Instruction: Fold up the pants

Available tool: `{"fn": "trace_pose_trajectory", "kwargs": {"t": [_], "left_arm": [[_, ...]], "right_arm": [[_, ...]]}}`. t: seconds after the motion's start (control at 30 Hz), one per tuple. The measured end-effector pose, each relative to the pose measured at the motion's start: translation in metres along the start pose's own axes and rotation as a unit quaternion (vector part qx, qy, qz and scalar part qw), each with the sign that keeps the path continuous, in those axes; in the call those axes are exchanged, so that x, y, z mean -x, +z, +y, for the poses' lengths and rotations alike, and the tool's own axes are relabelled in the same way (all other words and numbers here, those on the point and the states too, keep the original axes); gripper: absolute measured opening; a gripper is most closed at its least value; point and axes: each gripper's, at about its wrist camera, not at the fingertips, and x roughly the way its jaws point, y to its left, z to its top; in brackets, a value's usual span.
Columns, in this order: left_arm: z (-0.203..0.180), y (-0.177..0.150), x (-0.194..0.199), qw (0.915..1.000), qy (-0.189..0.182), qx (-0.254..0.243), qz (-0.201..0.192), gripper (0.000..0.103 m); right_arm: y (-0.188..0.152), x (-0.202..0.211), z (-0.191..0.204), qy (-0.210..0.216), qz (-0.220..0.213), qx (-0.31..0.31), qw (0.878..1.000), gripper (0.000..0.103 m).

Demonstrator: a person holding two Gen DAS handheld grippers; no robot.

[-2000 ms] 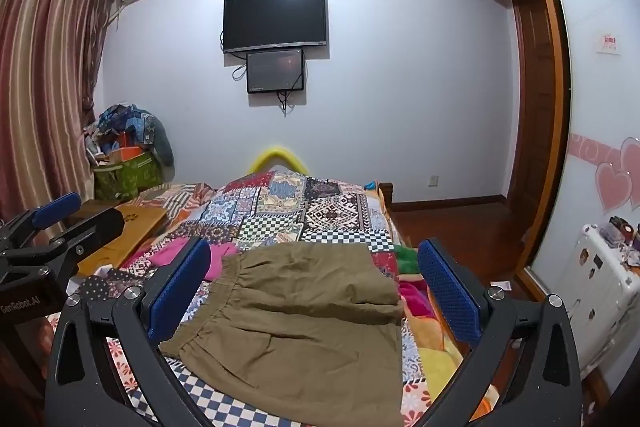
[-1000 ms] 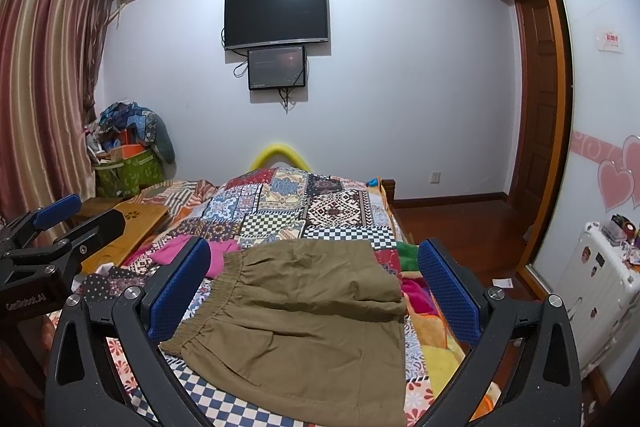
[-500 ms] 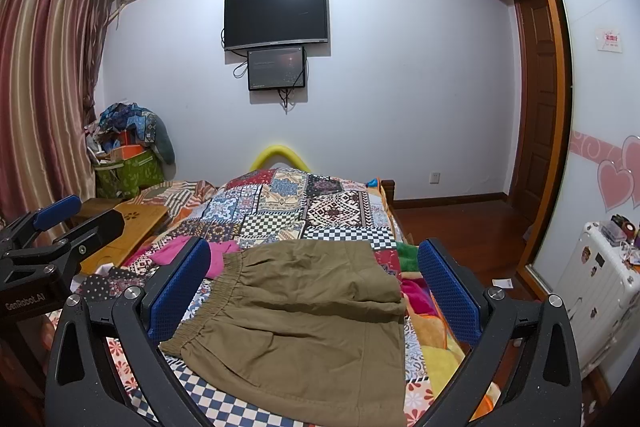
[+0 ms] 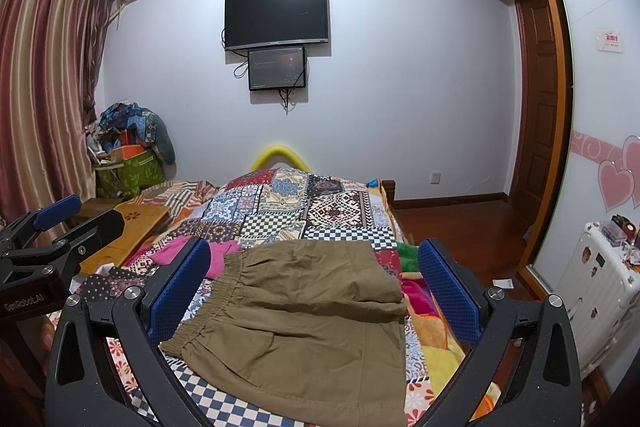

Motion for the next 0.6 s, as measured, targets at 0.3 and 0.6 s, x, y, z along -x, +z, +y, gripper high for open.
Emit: {"fn": "trace_pose_trajectory", "kwargs": {"t": [0.3, 0.6], "left_arm": [[0.001, -0.001, -0.001, 1.0, -0.002, 0.0, -0.001, 0.103], [0.012, -0.009, -0.031, 0.9998, -0.001, 0.006, 0.02, 0.103]], "right_arm": [[-0.001, -0.001, 0.0, 0.002, 0.003, -0.002, 1.0, 0.103], [-0.009, -0.028, -0.014, -0.005, 0.031, -0.005, 0.999, 0.103]]}}
